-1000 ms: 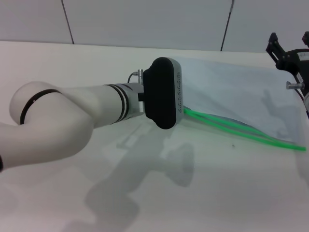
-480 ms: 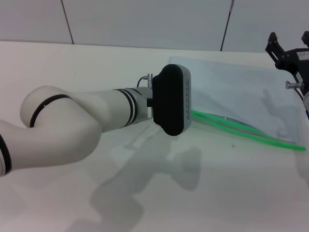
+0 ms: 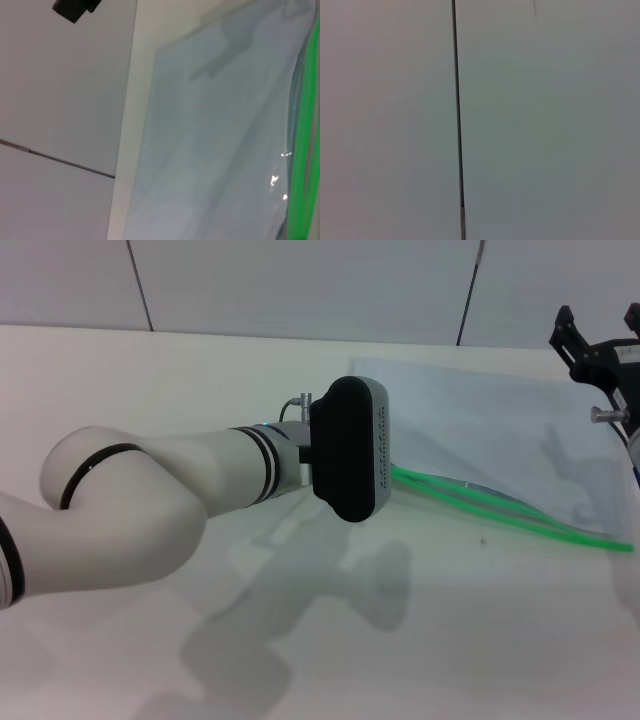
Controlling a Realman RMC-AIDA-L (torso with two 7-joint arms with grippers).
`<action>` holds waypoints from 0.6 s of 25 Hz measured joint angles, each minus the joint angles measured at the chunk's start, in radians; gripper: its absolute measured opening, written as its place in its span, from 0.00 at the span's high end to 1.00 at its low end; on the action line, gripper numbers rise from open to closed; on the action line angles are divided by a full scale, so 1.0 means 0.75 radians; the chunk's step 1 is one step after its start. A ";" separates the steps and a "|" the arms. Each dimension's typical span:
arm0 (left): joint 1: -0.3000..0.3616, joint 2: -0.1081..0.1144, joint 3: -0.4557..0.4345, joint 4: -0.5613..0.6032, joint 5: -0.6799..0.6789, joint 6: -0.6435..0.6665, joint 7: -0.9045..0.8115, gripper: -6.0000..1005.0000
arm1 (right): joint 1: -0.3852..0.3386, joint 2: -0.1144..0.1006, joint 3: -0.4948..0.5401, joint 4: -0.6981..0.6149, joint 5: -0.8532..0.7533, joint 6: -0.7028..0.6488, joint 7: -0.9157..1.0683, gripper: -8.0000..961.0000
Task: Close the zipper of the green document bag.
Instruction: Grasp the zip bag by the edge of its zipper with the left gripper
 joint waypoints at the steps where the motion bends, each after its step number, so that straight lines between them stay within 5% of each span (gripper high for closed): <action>1: 0.000 0.000 0.000 -0.002 -0.004 -0.003 0.001 0.33 | 0.001 0.000 0.000 0.000 0.000 0.001 0.000 0.10; 7: -0.002 0.001 0.004 -0.022 -0.013 -0.022 0.012 0.33 | 0.004 0.000 -0.001 -0.001 0.000 0.010 0.000 0.11; 15: -0.018 0.000 0.039 -0.065 -0.013 -0.101 0.012 0.49 | 0.004 0.000 -0.002 -0.008 0.000 0.010 0.000 0.11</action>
